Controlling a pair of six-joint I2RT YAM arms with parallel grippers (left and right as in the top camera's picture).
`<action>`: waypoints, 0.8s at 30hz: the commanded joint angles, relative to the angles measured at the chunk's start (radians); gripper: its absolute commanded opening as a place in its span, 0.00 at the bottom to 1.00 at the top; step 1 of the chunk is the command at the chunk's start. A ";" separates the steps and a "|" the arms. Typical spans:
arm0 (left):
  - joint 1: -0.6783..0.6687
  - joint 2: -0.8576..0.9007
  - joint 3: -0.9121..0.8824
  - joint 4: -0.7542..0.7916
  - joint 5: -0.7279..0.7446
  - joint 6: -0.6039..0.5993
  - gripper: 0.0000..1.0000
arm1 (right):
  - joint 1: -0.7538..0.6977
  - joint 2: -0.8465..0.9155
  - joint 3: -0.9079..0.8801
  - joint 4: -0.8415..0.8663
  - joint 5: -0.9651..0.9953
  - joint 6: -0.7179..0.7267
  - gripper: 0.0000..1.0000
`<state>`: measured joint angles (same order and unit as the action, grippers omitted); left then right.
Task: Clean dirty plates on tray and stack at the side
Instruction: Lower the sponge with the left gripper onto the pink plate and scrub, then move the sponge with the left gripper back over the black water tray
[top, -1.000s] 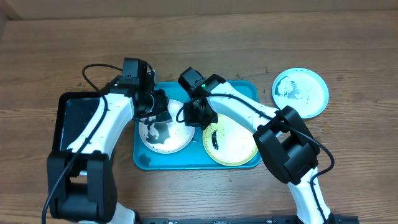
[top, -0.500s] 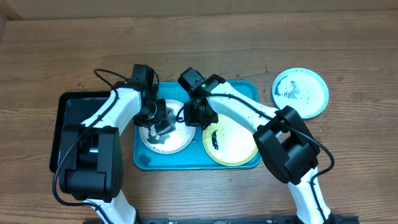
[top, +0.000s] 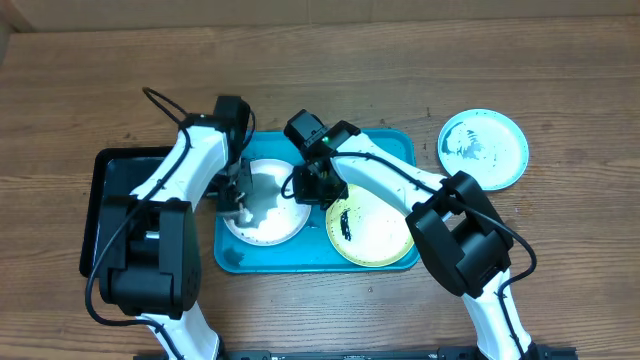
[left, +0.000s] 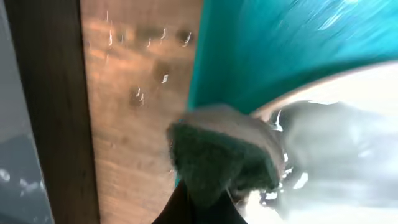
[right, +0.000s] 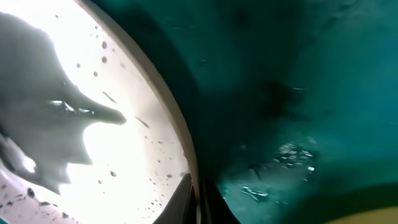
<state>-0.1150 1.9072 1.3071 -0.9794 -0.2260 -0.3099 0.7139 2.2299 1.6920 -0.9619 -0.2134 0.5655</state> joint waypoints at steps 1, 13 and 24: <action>0.014 0.010 0.057 0.009 0.240 0.051 0.04 | -0.017 0.005 -0.024 -0.014 0.082 0.005 0.04; -0.024 0.058 -0.009 0.021 0.539 0.078 0.04 | -0.017 0.005 -0.024 -0.012 0.082 0.004 0.04; -0.027 0.140 -0.052 -0.044 0.031 -0.001 0.04 | -0.017 0.005 -0.024 -0.027 0.082 0.004 0.04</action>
<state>-0.1497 1.9858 1.2919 -0.9817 0.1844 -0.2577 0.7074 2.2299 1.6920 -0.9733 -0.2024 0.5644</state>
